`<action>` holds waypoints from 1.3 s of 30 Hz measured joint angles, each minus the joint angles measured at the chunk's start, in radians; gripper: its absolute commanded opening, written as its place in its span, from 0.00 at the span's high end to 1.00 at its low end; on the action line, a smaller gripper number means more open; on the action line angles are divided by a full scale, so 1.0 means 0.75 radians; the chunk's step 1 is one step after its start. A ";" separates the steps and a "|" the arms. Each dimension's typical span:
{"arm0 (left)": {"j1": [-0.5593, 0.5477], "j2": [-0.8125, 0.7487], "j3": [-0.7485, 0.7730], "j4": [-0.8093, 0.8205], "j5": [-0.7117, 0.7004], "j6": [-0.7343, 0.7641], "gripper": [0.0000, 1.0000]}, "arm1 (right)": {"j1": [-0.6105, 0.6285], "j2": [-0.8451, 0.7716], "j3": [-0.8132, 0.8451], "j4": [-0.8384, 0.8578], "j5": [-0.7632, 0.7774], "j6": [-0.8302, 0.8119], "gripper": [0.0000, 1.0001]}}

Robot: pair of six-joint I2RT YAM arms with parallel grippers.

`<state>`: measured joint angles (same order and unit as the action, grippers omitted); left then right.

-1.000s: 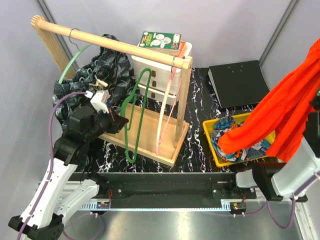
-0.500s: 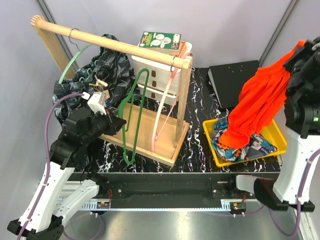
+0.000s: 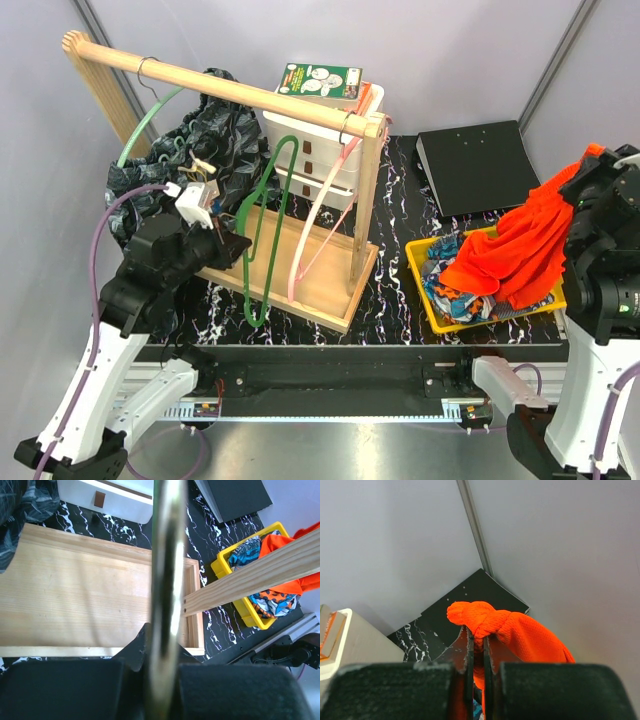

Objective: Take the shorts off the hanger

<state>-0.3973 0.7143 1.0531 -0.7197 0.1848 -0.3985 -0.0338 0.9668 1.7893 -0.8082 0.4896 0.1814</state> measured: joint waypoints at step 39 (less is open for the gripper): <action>0.000 0.004 0.483 -0.291 0.110 0.456 1.00 | 0.000 -0.136 -1.135 -0.294 -0.089 0.819 0.27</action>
<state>-0.3973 0.7174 1.4151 -0.9379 0.2672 -0.0566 -0.0338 0.8646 0.9379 -1.0290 0.4232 0.7956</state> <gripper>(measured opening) 0.074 0.167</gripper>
